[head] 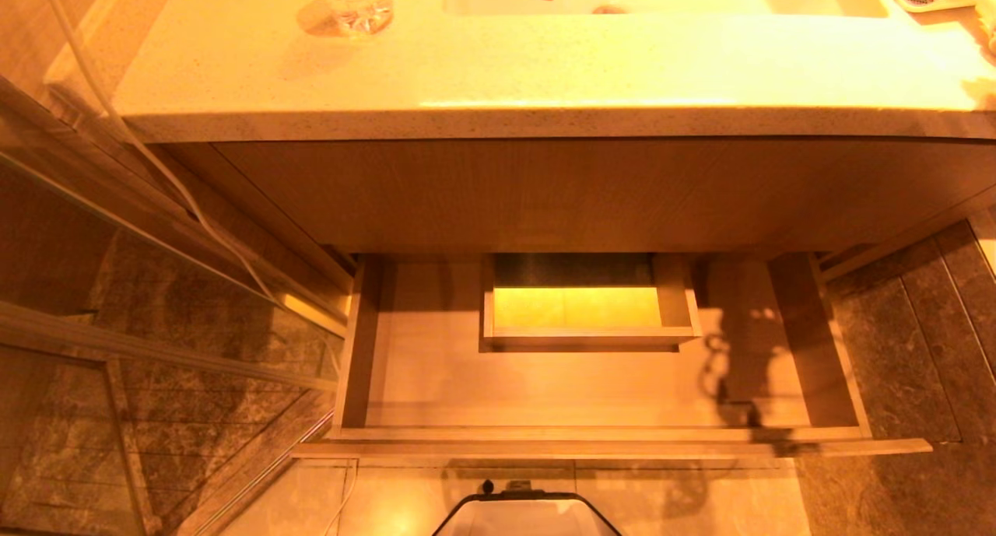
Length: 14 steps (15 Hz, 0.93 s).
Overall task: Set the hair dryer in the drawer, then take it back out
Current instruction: Pick up the hairdryer
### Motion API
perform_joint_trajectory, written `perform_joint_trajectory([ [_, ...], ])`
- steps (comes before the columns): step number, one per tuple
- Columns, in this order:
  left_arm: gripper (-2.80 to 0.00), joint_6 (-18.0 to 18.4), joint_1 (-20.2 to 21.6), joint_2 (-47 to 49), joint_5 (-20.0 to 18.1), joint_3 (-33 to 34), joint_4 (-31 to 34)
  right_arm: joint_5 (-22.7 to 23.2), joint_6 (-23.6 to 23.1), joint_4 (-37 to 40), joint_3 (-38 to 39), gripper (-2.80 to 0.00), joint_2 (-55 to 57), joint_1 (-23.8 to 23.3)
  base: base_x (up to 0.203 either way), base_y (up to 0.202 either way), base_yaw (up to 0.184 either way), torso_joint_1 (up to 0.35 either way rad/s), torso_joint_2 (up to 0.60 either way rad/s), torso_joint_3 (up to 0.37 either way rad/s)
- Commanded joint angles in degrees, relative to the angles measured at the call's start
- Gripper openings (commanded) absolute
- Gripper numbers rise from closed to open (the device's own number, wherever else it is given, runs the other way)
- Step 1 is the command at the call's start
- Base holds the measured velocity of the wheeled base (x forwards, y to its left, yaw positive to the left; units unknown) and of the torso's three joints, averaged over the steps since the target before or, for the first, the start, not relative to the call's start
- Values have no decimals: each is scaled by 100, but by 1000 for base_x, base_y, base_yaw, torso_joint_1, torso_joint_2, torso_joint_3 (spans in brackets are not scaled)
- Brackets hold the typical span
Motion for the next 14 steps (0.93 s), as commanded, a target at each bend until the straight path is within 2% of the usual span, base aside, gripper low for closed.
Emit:
perform_joint_trajectory([
  [1, -280, 2, 0, 0, 2, 9, -1, 111, -7, 12, 5, 0, 31, 3, 0, 0, 0, 0, 0, 0],
  [14, -280, 2, 0, 0, 2, 9, -1, 133, -5, 143, -12, 0, -280, -15, 0, 0, 0, 0, 0, 0],
])
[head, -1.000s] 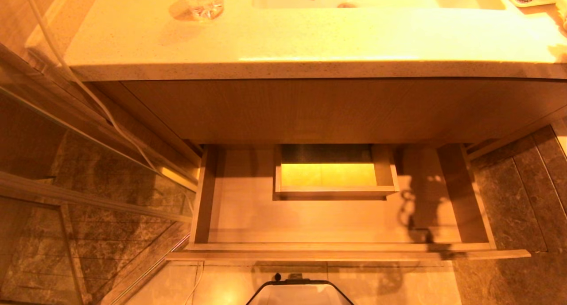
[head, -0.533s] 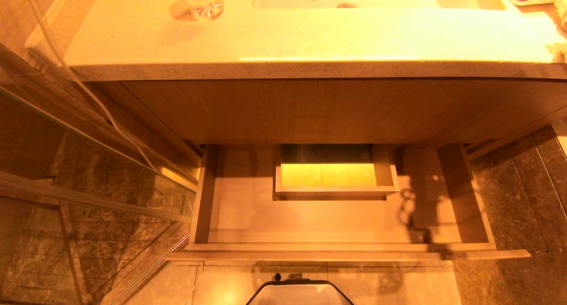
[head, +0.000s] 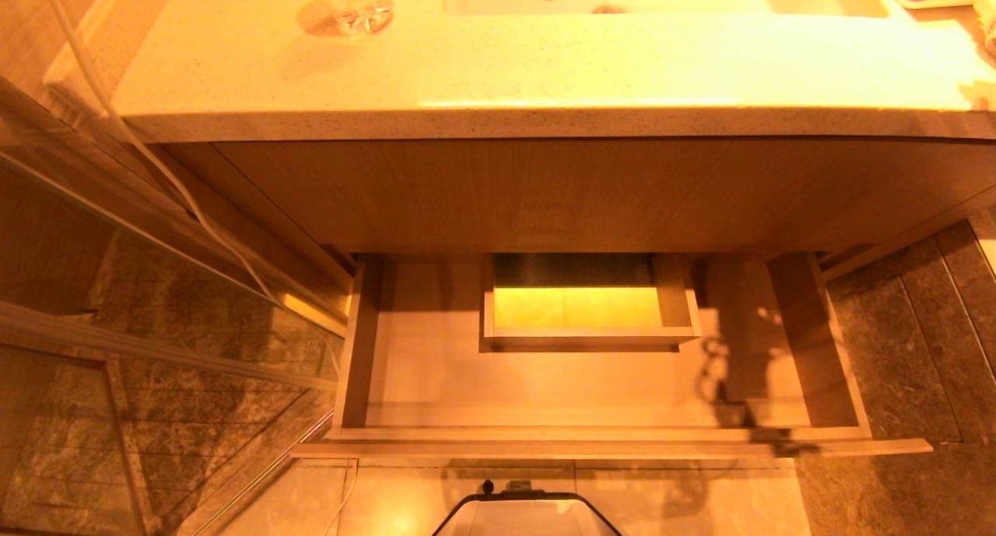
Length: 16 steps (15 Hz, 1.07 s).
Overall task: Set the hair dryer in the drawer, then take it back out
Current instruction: Pick up the hairdryer
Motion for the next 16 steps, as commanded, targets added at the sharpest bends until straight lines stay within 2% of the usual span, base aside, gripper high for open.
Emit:
perform_joint_trajectory([
  [1, -280, 2, 0, 0, 0, 9, 7, -3, 6, 25, 3, 0, -147, 0, 0, 0, 0, 0, 0, 0],
  [13, -280, 2, 0, 0, 0, 9, 7, 16, -18, -55, 3, 0, -403, 8, 0, 0, 0, 0, 0, 0],
  [16, -280, 2, 0, 0, 0, 9, -1, 16, -18, -89, 3, 0, -394, 0, 0, 0, 0, 181, 2, 195],
])
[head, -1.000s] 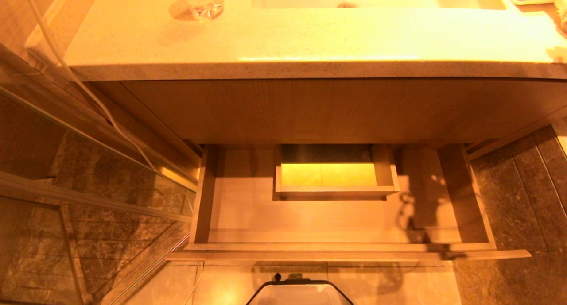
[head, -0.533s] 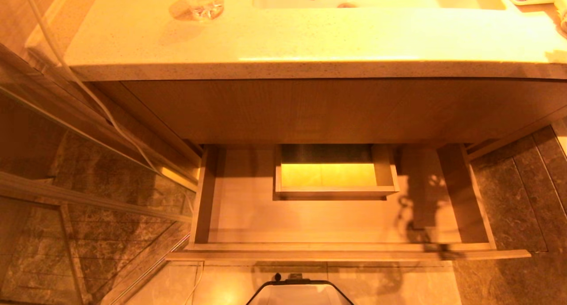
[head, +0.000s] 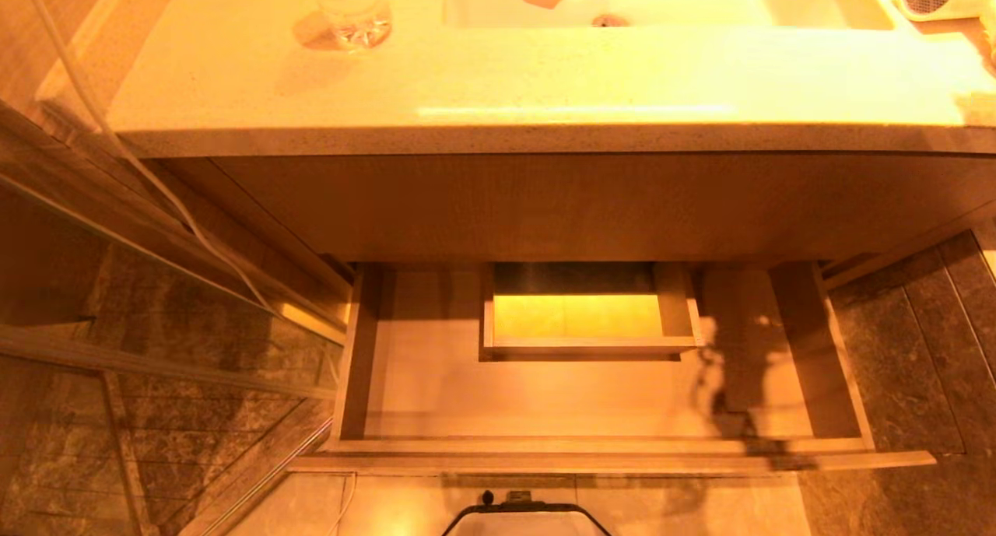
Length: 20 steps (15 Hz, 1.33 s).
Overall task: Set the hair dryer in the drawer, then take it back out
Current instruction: Pick up the hairdryer
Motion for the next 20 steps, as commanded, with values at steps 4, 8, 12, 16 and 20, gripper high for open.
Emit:
perform_joint_trajectory([
  [4, -280, 1, 0, 1, 1, 9, -1, -7, -122, 5, 3, 0, 23, 7, 0, 0, 0, 178, 0, 163],
  [8, -280, 1, 0, 0, 1, 9, -1, -10, -122, -159, 10, 0, 85, 0, 0, 0, 0, 13, 0, 18],
  [12, -280, 1, 0, 0, 1, 9, -1, -27, -101, -31, 75, 0, 237, -59, 0, 0, 0, 0, 0, 0],
  [16, -280, 1, 0, 0, 1, 9, -1, -19, -70, -27, 77, 0, 466, -62, 0, 0, 0, 0, 0, 0],
  [20, -280, 1, 0, 0, 1, 9, -1, -5, -69, -19, 72, 0, 592, -53, 0, 0, 0, 0, 0, 0],
])
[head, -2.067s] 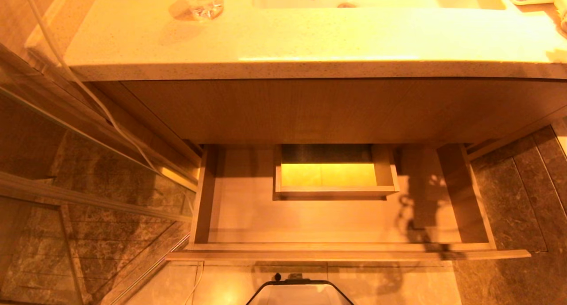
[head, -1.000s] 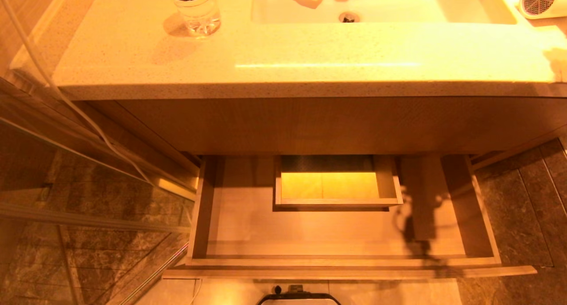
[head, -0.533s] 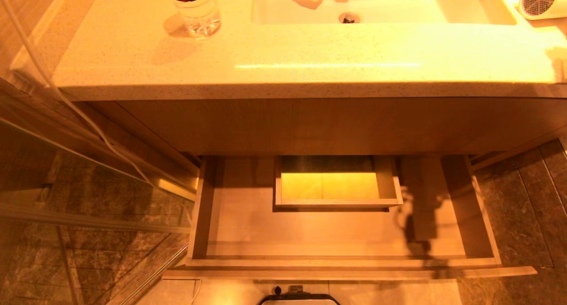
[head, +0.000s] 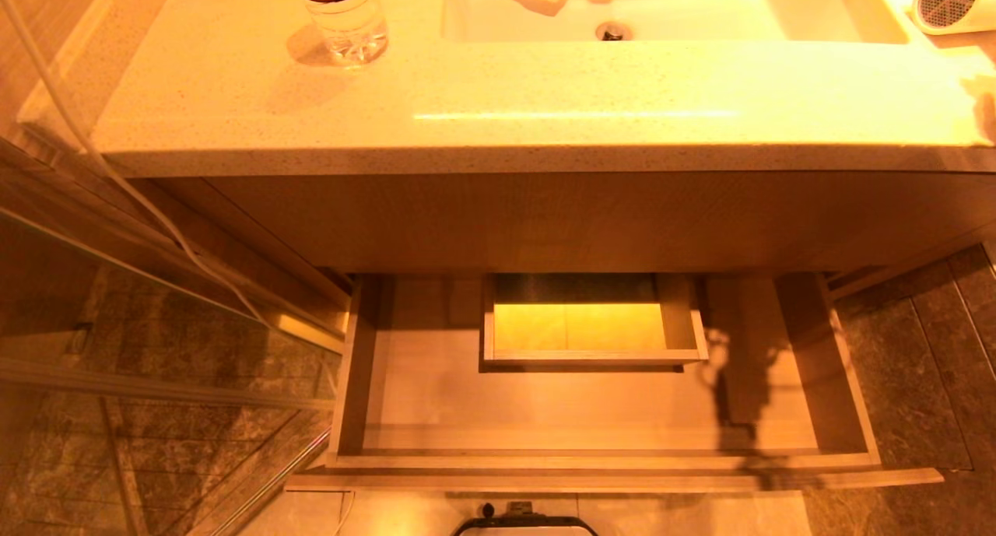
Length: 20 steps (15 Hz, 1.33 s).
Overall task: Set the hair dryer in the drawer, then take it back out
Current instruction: Pick up the hairdryer
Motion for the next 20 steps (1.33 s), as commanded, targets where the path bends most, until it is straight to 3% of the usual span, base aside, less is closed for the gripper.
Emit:
perform_joint_trajectory([
  [1, -280, 1, 0, 0, 1, 9, 2, 21, -8, 53, -2, 0, 122, 2, 0, 0, 0, 0, 0, 0],
  [17, -280, 1, 0, 0, 1, 9, 7, 110, 44, 216, -36, 0, 120, -130, 0, 0, 0, 0, 0, 0],
  [20, -280, 1, 0, 0, 1, 9, -1, 122, 405, 95, -44, 0, 155, -183, 0, 0, 0, 0, 0, 0],
])
